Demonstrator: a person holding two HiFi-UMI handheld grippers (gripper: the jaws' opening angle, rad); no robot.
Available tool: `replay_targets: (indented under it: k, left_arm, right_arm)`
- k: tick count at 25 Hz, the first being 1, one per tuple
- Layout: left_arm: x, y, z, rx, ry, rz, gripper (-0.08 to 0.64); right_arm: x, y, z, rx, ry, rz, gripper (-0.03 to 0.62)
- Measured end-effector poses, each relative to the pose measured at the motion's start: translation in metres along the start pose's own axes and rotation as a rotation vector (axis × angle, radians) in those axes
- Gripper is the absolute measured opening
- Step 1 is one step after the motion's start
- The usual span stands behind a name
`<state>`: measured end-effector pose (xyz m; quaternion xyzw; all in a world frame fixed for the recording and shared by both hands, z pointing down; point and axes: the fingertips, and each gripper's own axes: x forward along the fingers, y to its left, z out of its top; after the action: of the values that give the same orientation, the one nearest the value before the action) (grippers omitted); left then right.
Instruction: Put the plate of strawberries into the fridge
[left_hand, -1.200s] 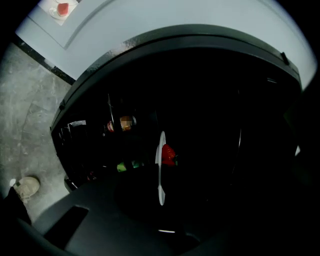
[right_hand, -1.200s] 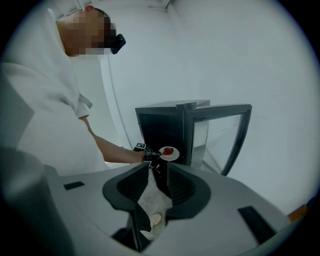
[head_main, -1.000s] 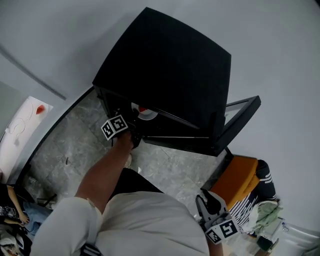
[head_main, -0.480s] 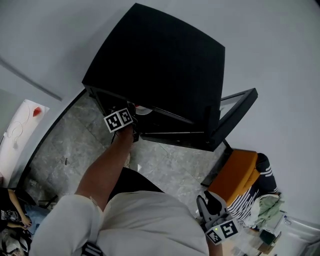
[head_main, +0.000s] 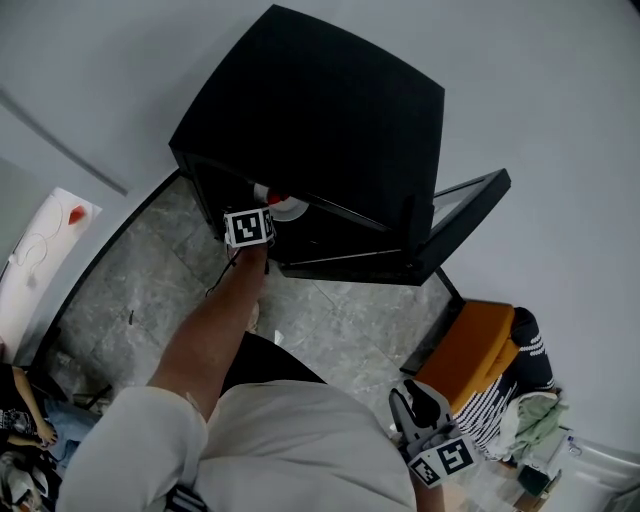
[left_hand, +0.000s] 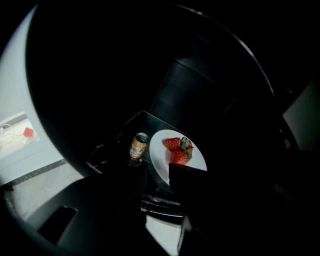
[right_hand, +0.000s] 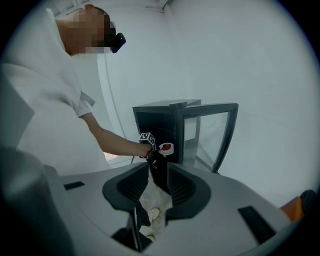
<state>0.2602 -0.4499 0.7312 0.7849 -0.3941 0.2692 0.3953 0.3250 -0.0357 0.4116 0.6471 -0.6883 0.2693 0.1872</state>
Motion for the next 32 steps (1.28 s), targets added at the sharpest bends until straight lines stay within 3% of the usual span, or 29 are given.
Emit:
replay_targets:
  k: [8,13,16,25,32]
  left_arm:
    - [-0.056,-0.008,-0.03,-0.095,-0.021,-0.141,0.126]
    - [-0.127,-0.015,-0.064,-0.252,-0.081,-0.323,0.124]
    - [-0.184,-0.022,-0.081,-0.302,-0.148,-0.423,0.101]
    - [-0.367,-0.017,-0.168,-0.259,-0.234,-0.485,0.014]
    - [-0.451,-0.038,-0.236,-0.134,-0.151,-0.531,0.012]
  right_arm:
    - [-0.007,0.008,-0.013,-0.04,-0.037,0.105,0.124]
    - [-0.005,0.023,-0.023,-0.109,-0.066,0.236,0.124]
    - [-0.008,0.031,-0.031,-0.153,-0.083,0.306,0.111]
    - [-0.016,0.07,-0.076,-0.175,-0.092,0.478,0.057]
    - [-0.028,0.129,-0.08,-0.246,-0.119,0.557,0.043]
